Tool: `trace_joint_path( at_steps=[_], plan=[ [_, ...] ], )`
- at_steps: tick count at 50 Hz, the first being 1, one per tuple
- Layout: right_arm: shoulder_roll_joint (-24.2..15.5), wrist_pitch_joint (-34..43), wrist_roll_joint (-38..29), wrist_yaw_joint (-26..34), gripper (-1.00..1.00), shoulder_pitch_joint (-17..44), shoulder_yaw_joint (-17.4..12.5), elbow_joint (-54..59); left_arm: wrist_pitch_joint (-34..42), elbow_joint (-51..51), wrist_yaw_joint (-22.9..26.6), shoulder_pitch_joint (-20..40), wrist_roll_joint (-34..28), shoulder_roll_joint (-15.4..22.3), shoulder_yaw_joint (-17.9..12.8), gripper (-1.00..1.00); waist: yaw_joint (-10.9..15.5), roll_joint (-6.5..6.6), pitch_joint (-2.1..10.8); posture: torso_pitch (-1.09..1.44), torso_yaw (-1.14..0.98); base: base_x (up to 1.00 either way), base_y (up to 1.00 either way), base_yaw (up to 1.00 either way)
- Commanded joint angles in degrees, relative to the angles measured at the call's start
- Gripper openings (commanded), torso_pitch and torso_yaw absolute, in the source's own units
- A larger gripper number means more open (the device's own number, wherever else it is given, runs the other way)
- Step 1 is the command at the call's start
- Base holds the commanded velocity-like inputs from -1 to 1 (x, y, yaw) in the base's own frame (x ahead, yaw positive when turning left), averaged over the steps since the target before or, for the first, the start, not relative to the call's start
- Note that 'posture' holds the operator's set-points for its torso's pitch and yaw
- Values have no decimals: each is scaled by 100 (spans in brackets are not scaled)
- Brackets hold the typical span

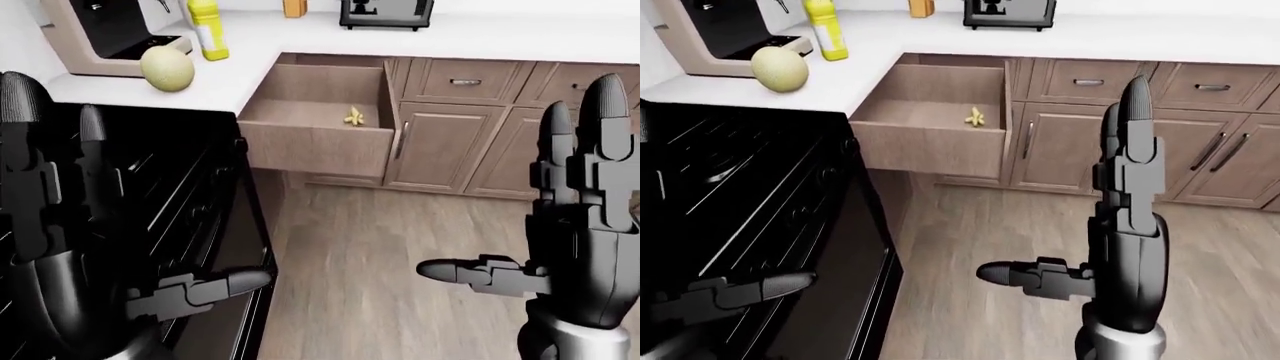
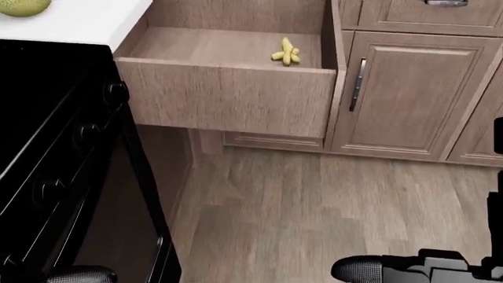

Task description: Close the right drawer.

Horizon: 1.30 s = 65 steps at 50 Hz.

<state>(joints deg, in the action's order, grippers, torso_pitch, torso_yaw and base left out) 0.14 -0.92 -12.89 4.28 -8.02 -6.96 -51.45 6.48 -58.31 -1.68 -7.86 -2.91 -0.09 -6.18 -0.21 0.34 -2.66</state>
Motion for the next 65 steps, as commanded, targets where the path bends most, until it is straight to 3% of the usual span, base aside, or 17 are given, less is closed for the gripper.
trace_joint_path(
  at_steps=[1, 4, 13, 17, 26, 29, 30, 32, 37, 42, 43, 45, 52, 56, 57, 60, 65],
  plan=[
    [7, -245, 34, -5, 100, 38, 12, -139, -167, -169, -26, 35, 9, 22, -27, 100, 4, 18, -1, 0, 0, 5, -8, 0],
    [12, -161, 2, 11, 100, 61, 33, -204, -191, -169, -25, 15, 14, 20, -31, 100, -2, 441, 85, 0, 0, 7, -8, 0],
    [14, -235, 14, 7, 100, 52, 8, -131, -184, -169, -35, 24, 18, 28, -32, 100, 94, 62, 49, 0, 0, 7, -8, 0],
    [12, -206, -11, 13, 100, 61, 23, -174, -181, -169, -40, 28, 17, 33, -23, 100, 91, -402, 144, 0, 0, 6, -11, 0],
    [9, -83, -93, 7, 100, 87, 90, -275, -148, -169, -67, 50, 19, 65, -15, 100, 66, 81, -54, 0, 0, 12, -15, 0],
    [10, -110, -98, 9, 100, 71, 100, -272, -168, -169, -63, 32, 27, 65, -18, 100, 64, 493, 77, 0, 0, 15, -16, 0],
    [12, -118, -94, 6, 100, 66, 96, -270, -175, -169, -62, 26, 31, 64, -24, 100, 150, 240, -7, 0, 0, 15, -16, 0],
    [12, -130, -105, 8, 100, 57, 101, -270, -183, -169, -58, 18, 36, 61, -28, 100, 126, 344, 17, 0, 0, 17, -16, 0],
    [12, -200, -84, 7, 100, 43, 73, -220, -195, -169, -42, 11, 40, 50, -40, 100, 147, 124, 10, 0, 0, 21, -15, 0],
    [15, -201, -92, 18, 100, 44, 68, -231, -180, -169, -40, 29, 34, 49, -43, 100, 145, -505, 40, 0, 0, 32, -15, 0],
    [17, -210, -80, 16, 100, 37, 60, -231, -177, -169, -42, 30, 33, 49, -42, 100, 114, -294, -27, 0, 0, 38, -16, 0],
    [18, -253, -73, 16, 100, 18, 51, -209, -179, -169, -42, 27, 25, 46, -34, 100, 83, -327, -66, 0, 0, 41, -15, 0],
    [17, -185, -84, 23, 100, 54, 57, -234, -164, -169, -48, 41, 8, 44, -18, 100, 21, 21, -83, 0, 0, 42, -15, 0],
    [12, -198, -82, 16, 100, 50, 47, -194, -152, -169, -69, 57, 4, 60, -4, 100, 8, 548, 103, 0, 0, 42, -9, 0],
    [11, -201, -92, 17, 100, 48, 49, -190, -147, -169, -72, 58, 2, 61, -1, 100, 107, 220, -14, 0, 0, 42, 0, 0],
    [14, -233, -85, 14, 100, 38, 55, -164, -143, -169, -68, 55, -11, 57, 13, 100, 140, 309, -3, 0, 0, 42, 0, 0],
    [17, -267, -81, 17, 100, 20, 54, -141, -148, -169, -71, 54, -21, 57, 22, 100, 214, 49, -18, 0, 0, 42, 0, 0]
  ],
)
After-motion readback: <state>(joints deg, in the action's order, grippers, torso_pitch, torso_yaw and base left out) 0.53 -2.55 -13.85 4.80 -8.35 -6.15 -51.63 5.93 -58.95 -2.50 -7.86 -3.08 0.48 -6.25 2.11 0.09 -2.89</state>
